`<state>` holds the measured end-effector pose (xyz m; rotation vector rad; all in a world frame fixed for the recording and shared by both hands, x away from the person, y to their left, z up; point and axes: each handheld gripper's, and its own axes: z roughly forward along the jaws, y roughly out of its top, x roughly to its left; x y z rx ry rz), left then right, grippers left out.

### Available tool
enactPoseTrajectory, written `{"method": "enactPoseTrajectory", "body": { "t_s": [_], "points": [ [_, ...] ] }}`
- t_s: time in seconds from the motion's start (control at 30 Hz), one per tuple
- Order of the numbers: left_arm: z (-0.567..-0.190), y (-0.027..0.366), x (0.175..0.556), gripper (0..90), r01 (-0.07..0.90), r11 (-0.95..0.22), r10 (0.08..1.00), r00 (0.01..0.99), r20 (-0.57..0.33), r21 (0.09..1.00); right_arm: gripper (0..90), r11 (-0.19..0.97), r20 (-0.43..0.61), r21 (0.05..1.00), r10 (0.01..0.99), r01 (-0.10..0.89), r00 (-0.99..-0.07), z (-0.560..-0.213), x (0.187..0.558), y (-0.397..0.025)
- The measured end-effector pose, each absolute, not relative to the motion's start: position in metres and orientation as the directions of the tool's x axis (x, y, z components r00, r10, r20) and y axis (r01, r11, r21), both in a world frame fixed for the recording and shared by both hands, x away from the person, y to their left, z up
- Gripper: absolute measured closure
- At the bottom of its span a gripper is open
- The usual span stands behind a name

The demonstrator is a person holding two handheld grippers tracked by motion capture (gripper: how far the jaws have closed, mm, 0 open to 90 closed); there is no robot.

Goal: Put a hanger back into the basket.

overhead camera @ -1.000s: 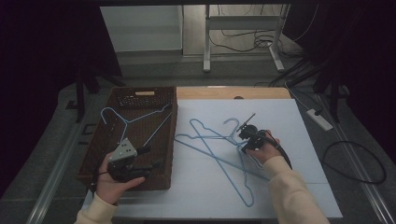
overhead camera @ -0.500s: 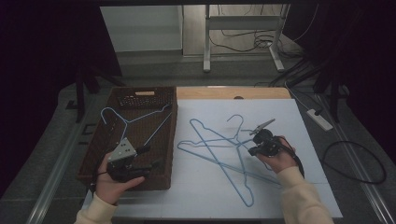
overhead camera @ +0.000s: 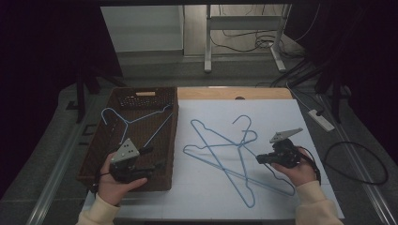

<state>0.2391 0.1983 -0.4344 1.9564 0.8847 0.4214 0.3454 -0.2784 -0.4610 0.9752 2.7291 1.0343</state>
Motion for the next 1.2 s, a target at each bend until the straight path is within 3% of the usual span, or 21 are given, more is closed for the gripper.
{"method": "enactPoseTrajectory", "body": {
  "t_s": [0.3,0.7,1.2],
  "points": [
    [-0.431,0.191,0.240,34.9,0.402,-0.334,0.717,0.695,-0.047,0.853,88.0,0.548,0.186,0.677,0.518,0.491,-0.835,-0.452,0.333,-0.286],
    [-0.420,0.170,0.251,35.0,0.373,-0.353,0.689,0.724,-0.031,0.858,88.0,0.522,0.178,0.712,0.513,0.470,-0.840,-0.442,0.328,-0.292],
    [-0.406,0.117,0.307,35.1,0.382,-0.420,0.595,0.801,-0.068,0.823,88.0,0.515,0.188,0.730,0.482,0.450,-0.856,-0.433,0.325,-0.296]
  ]
}}
